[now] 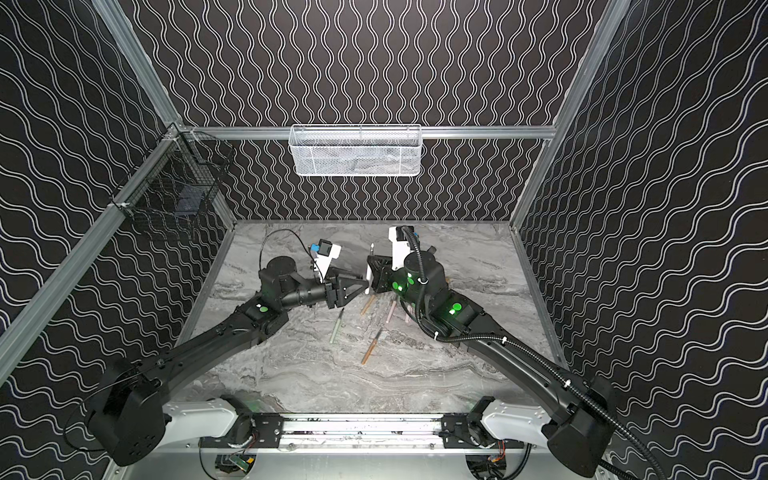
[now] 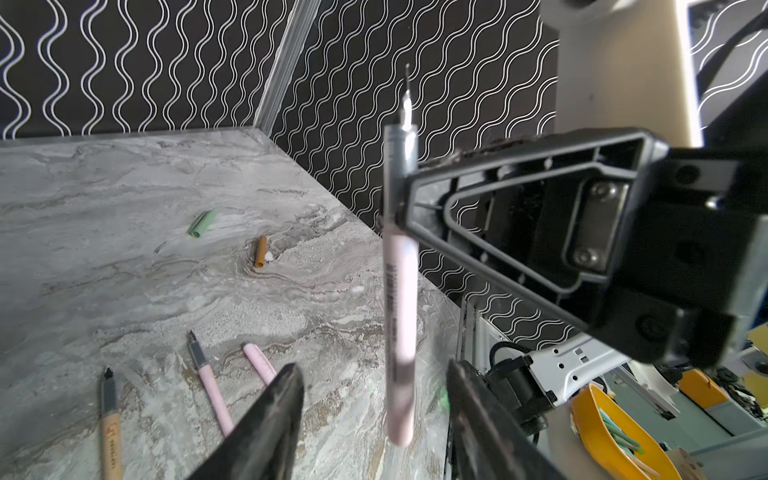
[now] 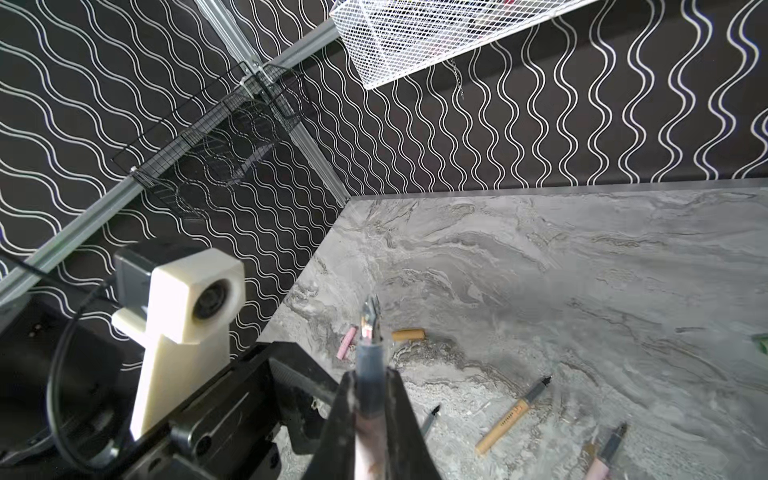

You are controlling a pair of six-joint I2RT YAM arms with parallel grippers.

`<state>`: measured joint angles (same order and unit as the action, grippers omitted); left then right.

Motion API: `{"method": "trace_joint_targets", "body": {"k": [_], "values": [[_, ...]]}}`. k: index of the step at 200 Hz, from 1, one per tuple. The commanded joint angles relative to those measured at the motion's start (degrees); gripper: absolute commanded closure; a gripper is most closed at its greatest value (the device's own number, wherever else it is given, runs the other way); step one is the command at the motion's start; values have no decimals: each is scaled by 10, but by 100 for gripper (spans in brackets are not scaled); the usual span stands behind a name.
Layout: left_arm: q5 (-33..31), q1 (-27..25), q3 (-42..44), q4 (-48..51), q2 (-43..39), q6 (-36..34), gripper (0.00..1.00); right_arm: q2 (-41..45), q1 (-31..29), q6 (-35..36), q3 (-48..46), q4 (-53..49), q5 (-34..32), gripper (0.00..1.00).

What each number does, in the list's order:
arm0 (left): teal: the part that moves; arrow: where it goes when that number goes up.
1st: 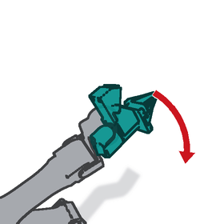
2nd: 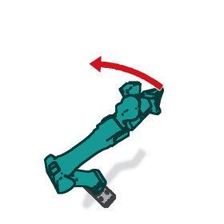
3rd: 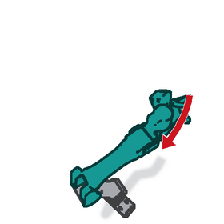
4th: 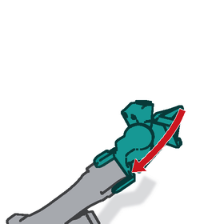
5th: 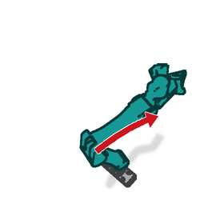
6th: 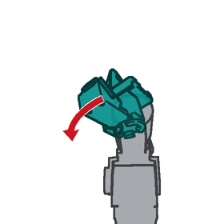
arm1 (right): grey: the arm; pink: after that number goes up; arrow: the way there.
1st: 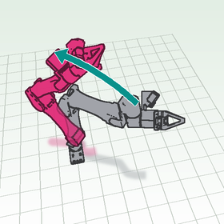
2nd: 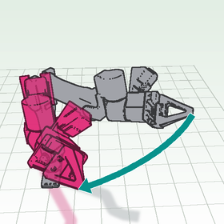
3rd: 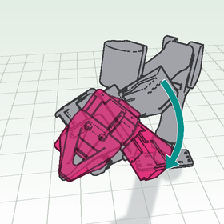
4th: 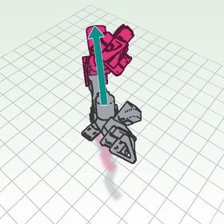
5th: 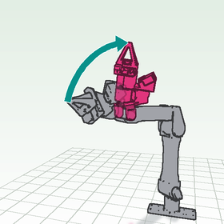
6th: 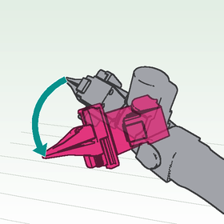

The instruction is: Insert the pens into the pen caps

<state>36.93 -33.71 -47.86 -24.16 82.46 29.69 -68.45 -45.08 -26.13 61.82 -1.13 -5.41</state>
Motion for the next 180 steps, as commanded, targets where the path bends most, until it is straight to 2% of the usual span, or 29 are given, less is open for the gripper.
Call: {"method": "trace_joint_targets", "body": {"k": [1, 25, 62, 102, 132, 147, 158, 180], "values": [[9, 0, 0, -47, 7, 5, 47, -1, -5, -11, -1, 30, 9, 89], [12, -1, -1, -53, 11, 12, 52, -4, -10, -12, -1, 35, 9, 89], [24, 0, -1, -73, 17, 31, 67, -8, -15, -14, -1, 40, 9, 89], [34, -1, 0, -87, 20, 43, 78, -12, -17, -14, -1, 44, 9, 89], [40, 0, -3, -89, 24, 45, 93, -14, -19, -15, 2, 43, 12, 89], [38, 0, -3, -87, 23, 45, 97, -11, -18, -15, 2, 41, 14, 85], [34, 0, -3, -85, 23, 42, 100, -8, -19, -15, 5, 36, 18, 77], [18, 0, -3, -73, 17, 31, 100, 1, -19, -15, 12, 18, 22, 69]]}}
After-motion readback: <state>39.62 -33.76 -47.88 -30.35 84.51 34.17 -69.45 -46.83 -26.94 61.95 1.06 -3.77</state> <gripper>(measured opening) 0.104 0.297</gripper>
